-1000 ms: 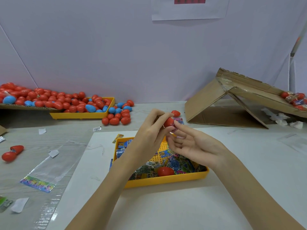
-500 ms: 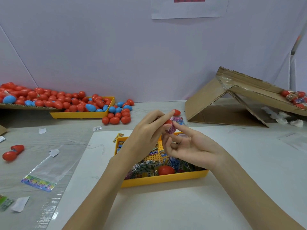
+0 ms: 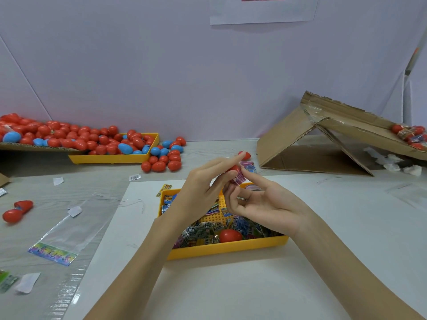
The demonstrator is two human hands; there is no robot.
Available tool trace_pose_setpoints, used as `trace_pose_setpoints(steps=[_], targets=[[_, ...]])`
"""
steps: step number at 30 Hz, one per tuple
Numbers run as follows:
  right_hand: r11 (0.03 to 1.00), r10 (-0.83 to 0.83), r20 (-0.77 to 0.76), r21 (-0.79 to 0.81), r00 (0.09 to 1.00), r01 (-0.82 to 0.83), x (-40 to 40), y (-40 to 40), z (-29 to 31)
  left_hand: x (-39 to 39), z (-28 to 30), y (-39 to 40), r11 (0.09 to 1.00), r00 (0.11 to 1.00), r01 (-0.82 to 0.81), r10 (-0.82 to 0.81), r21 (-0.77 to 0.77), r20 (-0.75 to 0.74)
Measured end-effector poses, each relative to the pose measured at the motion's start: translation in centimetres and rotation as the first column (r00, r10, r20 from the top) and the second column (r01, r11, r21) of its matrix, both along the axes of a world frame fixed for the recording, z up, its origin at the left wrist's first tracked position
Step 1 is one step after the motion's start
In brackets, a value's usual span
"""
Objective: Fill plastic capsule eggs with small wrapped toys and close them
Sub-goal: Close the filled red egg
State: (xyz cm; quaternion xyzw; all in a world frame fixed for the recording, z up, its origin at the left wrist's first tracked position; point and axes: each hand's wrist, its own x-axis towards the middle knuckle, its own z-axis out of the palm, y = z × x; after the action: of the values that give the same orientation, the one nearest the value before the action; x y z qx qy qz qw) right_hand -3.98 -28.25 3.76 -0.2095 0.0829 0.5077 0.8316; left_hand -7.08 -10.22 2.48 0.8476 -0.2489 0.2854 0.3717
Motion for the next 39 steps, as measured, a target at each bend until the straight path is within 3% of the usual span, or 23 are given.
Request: trace_pose_setpoints(steps=[4,8,11,19,23,28,33,39], targets=[[0.999,0.016,-0.008,0.032,1.000,-0.015,-0.3,0.2,0.3,0.0,0.0,-0.2,1.000,1.000,-0.015,0.014,-0.017,-0.026],[0.998,0.003,-0.001,0.059,1.000,-0.003,-0.5,0.3,0.3,-0.5,0.3,-0.8,0.980,0.982,0.026,-0.061,-0.196,-0.177],[0.998,-0.001,0.011,0.063,1.000,0.001,-0.5,0.2,0.3,-0.6,0.4,-1.1,0.971,0.980,0.028,-0.073,-0.236,-0.185],[1.000,-0.009,0.011,0.021,1.000,0.009,-0.5,0.2,0.2,-0.5,0.6,-0.5,0.999,0.997,0.026,-0.028,-0.039,-0.076],[1.000,-0.023,0.011,0.019,1.000,0.022,-0.8,0.5,0.3,-0.6,0.7,-0.2,0.999,0.997,0.029,-0.031,-0.030,-0.070],[0.993,-0.108,0.100,-0.042,0.989,0.113,-0.8,0.5,0.3,-0.6,0.6,-0.5,0.987,0.982,0.091,-0.110,-0.130,-0.150],[0.968,-0.140,0.289,-0.163,0.947,0.193,-0.6,0.7,0.0,-0.7,0.5,-1.6,0.931,0.974,0.064,-0.137,-0.360,-0.180],[0.972,-0.135,0.275,-0.151,0.952,0.181,-0.6,0.5,0.1,-0.6,0.4,-1.5,0.917,0.969,0.074,-0.158,-0.393,-0.188]])
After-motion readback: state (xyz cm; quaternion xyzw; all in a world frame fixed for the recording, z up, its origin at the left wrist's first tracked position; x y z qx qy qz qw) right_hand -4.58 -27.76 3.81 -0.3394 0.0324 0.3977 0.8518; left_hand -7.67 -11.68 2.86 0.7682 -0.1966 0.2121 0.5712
